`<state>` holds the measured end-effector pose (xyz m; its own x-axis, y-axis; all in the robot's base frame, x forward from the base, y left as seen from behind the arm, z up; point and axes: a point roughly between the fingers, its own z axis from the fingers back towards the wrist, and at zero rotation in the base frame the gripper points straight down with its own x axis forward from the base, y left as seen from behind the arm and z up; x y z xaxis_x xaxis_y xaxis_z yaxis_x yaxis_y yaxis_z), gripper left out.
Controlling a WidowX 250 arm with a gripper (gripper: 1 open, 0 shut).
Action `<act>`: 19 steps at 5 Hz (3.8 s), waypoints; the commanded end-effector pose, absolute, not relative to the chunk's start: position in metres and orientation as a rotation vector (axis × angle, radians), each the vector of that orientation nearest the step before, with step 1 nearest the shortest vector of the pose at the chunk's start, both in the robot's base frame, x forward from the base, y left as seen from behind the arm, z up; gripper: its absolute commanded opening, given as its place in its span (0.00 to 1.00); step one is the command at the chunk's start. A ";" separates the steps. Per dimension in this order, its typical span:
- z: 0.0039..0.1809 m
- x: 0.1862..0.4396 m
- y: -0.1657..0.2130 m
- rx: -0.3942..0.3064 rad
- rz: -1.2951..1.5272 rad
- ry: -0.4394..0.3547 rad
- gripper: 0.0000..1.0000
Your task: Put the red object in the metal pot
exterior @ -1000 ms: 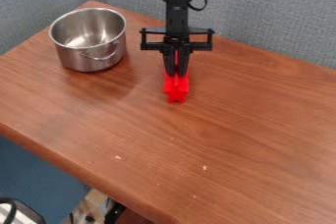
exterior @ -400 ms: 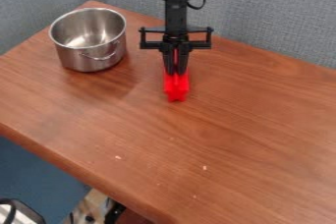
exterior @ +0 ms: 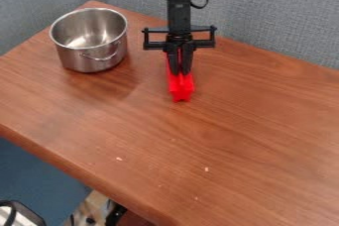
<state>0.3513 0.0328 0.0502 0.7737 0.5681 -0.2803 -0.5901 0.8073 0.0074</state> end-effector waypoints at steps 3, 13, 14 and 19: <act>0.089 0.352 0.038 -0.131 0.717 0.202 0.00; 0.127 0.404 0.128 -0.178 1.217 0.004 0.00; 0.105 0.412 0.127 -0.174 1.204 -0.018 0.00; 0.112 0.421 0.123 -0.215 1.062 -0.002 0.00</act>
